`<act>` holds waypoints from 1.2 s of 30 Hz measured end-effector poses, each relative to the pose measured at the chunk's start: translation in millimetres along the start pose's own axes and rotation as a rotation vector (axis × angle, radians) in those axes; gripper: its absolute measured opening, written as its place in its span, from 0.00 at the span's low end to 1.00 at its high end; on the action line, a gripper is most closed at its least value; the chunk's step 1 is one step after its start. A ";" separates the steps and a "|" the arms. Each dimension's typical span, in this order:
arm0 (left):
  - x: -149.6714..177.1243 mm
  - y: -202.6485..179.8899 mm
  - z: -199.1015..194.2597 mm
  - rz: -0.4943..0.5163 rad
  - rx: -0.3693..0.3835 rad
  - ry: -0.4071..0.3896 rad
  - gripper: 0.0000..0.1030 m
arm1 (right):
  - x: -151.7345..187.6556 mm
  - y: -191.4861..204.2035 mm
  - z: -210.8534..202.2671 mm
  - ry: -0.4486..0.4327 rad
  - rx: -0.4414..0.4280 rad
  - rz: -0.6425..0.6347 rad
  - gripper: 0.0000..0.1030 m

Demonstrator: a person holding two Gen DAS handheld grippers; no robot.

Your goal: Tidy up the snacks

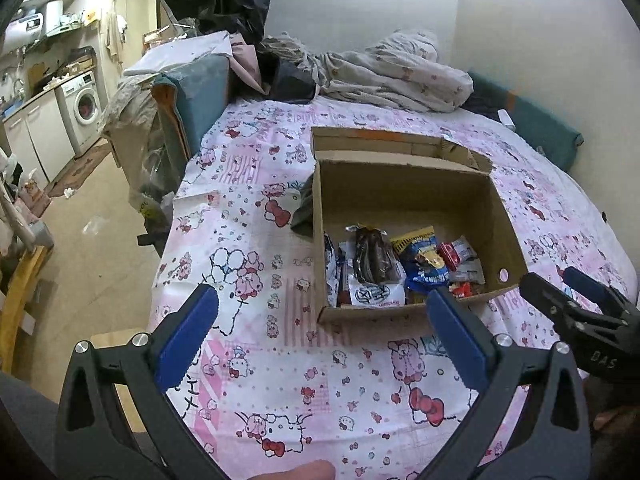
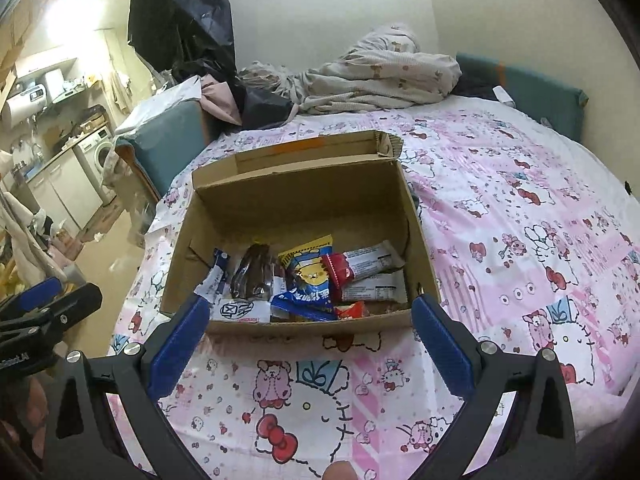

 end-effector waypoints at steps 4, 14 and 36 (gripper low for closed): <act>1.1 -0.2 1.3 0.000 0.007 0.007 1.00 | 1.0 3.3 0.6 0.002 -0.001 -0.010 1.00; -0.1 0.1 0.6 -0.006 0.007 0.005 1.00 | -1.3 0.4 -1.1 0.014 0.009 -0.002 1.00; 1.0 1.3 -0.3 -0.006 0.008 0.007 1.00 | -2.5 1.1 -7.6 0.006 -0.006 0.007 1.00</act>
Point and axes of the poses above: each gripper's, at about its wrist camera, not at the fingertips, and z roughly the way its jaws point, y to its left, x to its underside, the point moved 3 cm from there along z, roughly the way its jaws point, and after that the axes turned 2 degrees about -y, right-handed, at the moved point
